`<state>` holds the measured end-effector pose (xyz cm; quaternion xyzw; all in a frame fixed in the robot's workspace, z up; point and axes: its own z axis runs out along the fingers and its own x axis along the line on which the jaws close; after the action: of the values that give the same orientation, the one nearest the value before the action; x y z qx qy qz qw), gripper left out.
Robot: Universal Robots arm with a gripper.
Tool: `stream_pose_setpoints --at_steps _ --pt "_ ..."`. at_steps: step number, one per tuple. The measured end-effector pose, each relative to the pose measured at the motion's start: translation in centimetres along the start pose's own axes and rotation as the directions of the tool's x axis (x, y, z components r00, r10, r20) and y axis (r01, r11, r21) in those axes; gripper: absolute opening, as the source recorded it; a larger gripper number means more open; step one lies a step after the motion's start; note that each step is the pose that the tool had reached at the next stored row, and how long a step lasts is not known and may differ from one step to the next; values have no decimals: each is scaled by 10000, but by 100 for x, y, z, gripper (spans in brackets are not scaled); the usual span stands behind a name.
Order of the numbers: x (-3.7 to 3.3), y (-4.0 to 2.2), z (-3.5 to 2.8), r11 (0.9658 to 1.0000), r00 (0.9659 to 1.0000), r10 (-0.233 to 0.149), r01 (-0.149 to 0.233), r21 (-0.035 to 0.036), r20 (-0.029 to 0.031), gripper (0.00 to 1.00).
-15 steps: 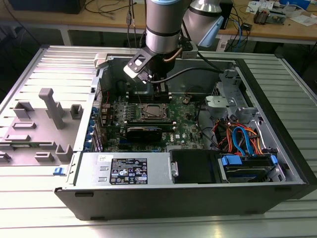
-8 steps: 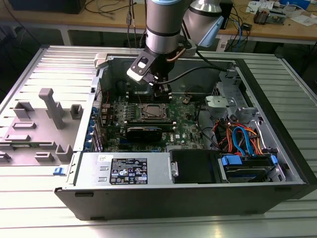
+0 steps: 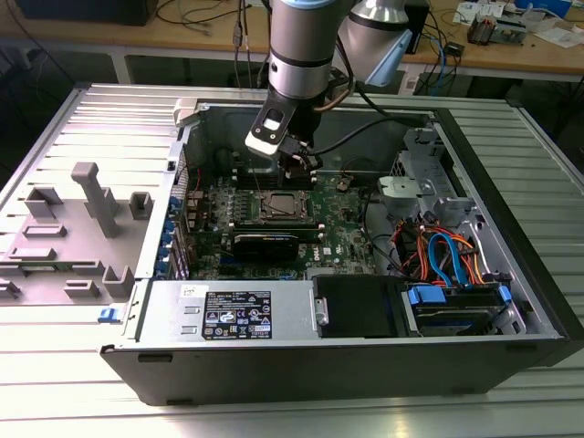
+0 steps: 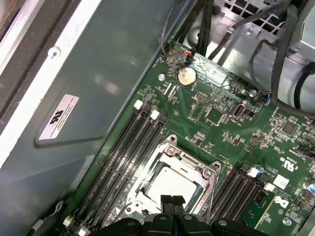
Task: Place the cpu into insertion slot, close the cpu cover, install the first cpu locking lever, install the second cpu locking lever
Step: 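Install the first cpu locking lever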
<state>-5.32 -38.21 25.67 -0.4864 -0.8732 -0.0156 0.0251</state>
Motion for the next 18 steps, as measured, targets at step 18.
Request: stream_pose_setpoints --at_steps 18 --pt "0 0 0 9999 9999 -108 108 6 -1 11"
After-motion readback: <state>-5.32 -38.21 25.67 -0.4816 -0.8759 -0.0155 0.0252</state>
